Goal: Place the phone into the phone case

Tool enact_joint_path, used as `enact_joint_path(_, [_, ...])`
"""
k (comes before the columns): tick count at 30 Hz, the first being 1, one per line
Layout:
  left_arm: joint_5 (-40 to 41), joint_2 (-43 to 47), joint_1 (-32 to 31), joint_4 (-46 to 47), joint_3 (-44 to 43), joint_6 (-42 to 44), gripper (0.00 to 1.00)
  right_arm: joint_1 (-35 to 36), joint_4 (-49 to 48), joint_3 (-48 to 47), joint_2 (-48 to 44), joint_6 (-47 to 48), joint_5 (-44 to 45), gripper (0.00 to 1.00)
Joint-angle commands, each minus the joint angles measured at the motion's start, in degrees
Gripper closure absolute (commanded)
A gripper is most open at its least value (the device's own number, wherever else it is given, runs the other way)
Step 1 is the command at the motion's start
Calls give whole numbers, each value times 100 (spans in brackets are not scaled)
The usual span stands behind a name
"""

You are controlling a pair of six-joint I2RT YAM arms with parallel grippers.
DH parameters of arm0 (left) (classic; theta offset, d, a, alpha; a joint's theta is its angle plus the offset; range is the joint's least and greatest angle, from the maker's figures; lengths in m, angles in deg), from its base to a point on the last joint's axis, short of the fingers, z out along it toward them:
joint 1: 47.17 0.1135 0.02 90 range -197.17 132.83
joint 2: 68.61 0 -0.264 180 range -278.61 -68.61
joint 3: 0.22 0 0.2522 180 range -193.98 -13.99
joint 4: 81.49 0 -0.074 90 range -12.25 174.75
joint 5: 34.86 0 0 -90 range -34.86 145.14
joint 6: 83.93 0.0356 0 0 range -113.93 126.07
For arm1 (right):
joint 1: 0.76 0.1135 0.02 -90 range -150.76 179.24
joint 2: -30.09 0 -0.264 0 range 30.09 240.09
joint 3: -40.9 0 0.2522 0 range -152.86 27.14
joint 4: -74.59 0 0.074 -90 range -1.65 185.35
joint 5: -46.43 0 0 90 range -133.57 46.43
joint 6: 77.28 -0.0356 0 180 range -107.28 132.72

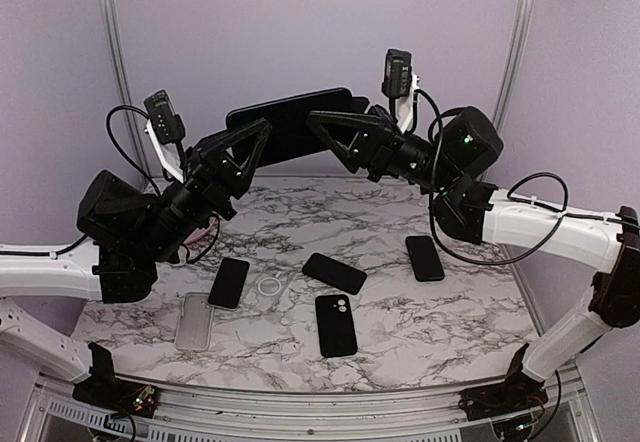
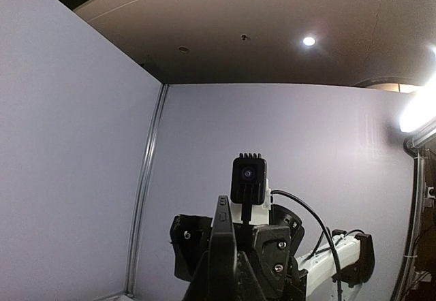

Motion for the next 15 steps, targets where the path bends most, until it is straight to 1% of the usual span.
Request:
enact_joint_path(1, [-400, 1, 50, 690, -232, -461, 100, 13, -576, -38, -72, -197, -233, 59])
enact_joint_path(3, [-377, 12, 50, 689, -208, -459, 100, 13, -569, -18, -88, -205, -302, 75])
enact_joint_path(4, [-333, 19, 59, 683, -185, -440, 100, 13, -531, -13, -110, -195, -316, 82])
enact_joint_path(7, [-53, 59, 63, 593, -81, -419, 100, 6, -185, 0, -239, 31, -331, 97])
enact_joint_path(8, [87, 88, 70, 312, -91, -379, 100, -17, 11, -14, -290, 133, -339, 100])
enact_joint_path(9, [214, 122, 73, -40, -126, -330, 92, -56, 246, -41, -351, 210, -359, 100])
enact_joint_path(10, [281, 191, 79, -395, -147, -205, 71, -101, 528, -81, -415, 313, -425, 100])
enact_joint_path(11, [303, 281, 89, -781, -140, -44, 59, -173, 943, -139, -485, 460, -509, 100])
enact_joint_path(15, [207, 857, 160, -2435, -61, 583, 26, -445, 2851, -264, -897, 1359, -593, 100])
